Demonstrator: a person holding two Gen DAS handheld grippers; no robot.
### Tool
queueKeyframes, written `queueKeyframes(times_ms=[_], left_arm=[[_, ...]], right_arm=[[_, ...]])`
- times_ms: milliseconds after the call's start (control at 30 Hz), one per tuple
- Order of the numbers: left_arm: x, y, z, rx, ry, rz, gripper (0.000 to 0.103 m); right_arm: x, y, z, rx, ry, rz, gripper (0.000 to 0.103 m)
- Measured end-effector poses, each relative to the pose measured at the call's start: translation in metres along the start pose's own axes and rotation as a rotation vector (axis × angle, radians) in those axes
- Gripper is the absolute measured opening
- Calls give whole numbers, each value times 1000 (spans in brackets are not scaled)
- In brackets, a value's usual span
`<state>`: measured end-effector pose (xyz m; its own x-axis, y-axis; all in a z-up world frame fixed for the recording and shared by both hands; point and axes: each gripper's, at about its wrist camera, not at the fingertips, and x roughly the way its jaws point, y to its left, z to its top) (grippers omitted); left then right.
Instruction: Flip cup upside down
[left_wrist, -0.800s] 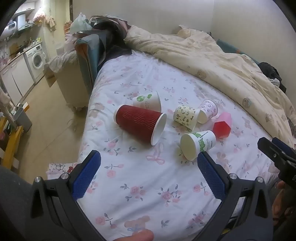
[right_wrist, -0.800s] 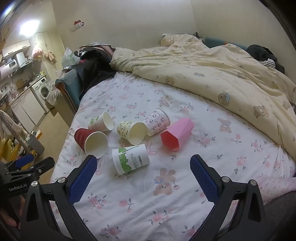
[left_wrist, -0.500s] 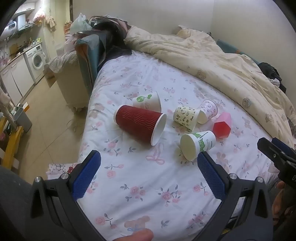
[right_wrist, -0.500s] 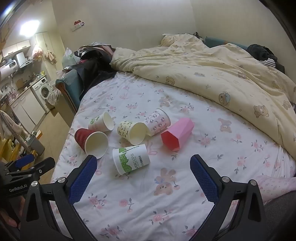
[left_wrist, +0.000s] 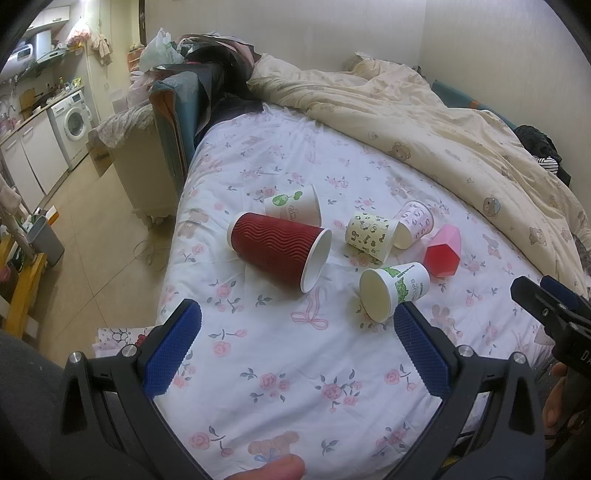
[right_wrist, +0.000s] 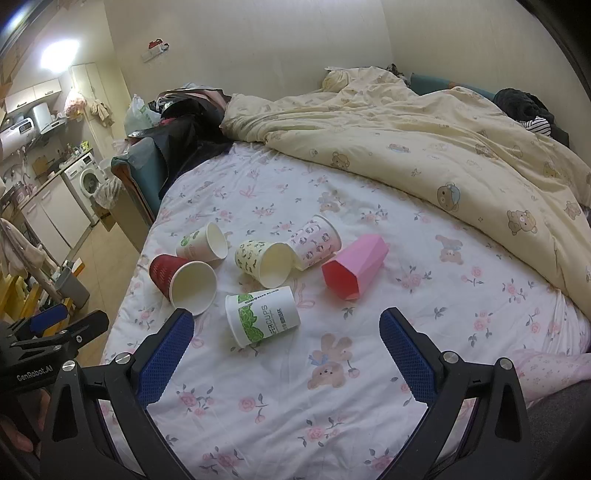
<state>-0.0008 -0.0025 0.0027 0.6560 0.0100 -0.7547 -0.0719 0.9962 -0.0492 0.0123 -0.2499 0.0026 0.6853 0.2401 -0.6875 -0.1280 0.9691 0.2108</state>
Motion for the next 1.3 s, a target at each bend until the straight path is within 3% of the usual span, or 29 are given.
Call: queueKeyframes(times_ms=[1300], left_arm=[[-4,0,3,4,-11,1,103]], right_arm=[[0,0,-1,-1,-1,2,103]])
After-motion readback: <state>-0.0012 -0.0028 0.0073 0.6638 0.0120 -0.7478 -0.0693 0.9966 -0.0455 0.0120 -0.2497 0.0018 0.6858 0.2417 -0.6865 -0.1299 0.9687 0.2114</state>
